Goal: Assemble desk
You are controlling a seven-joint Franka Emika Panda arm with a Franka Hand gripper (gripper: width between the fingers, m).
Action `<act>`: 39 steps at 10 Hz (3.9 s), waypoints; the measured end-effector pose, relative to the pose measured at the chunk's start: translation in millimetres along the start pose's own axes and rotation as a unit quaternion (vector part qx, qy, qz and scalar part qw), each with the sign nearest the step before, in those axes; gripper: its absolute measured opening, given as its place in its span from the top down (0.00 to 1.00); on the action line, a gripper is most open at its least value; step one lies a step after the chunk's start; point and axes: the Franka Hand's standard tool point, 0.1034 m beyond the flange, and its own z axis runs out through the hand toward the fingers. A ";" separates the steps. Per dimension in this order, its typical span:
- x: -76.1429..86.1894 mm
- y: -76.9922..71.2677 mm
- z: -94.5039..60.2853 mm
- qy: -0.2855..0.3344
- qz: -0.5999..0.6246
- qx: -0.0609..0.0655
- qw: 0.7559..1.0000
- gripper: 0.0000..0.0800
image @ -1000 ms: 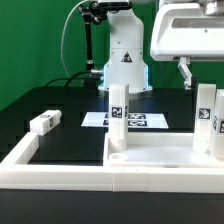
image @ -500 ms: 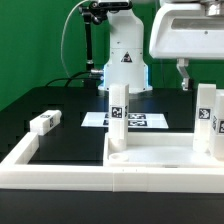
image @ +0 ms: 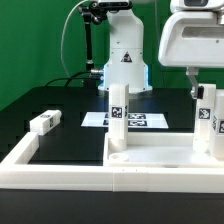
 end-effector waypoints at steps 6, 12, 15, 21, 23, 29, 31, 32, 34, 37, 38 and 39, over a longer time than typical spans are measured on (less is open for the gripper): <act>-2.2 0.5 4.8 -0.003 0.007 -0.002 1.000 0.64; -6.3 0.6 7.3 -0.006 0.161 -0.003 0.987 0.64; -8.6 -0.8 9.0 0.005 0.318 0.002 0.948 0.64; -12.6 2.6 9.2 0.014 0.572 0.044 0.819 0.64; -13.3 2.5 10.6 0.013 0.572 0.042 0.819 0.57; -10.2 -1.9 11.4 0.003 0.368 0.017 0.930 0.19; -9.8 -1.7 11.2 0.005 0.310 0.015 0.951 0.19; -8.4 -2.2 9.9 0.009 0.243 0.011 0.970 0.19; -7.3 -5.3 9.4 0.014 0.159 0.012 0.987 0.19; -7.9 -5.8 9.8 0.016 0.043 0.010 0.999 0.19; -7.7 -5.1 9.8 0.016 0.010 0.007 1.000 0.19; -7.4 -3.9 9.9 0.016 -0.019 0.004 1.000 0.19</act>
Offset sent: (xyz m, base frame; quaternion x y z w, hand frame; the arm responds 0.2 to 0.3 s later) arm -0.0018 -0.0041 0.0023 -0.0105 -0.0063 -0.0265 0.9996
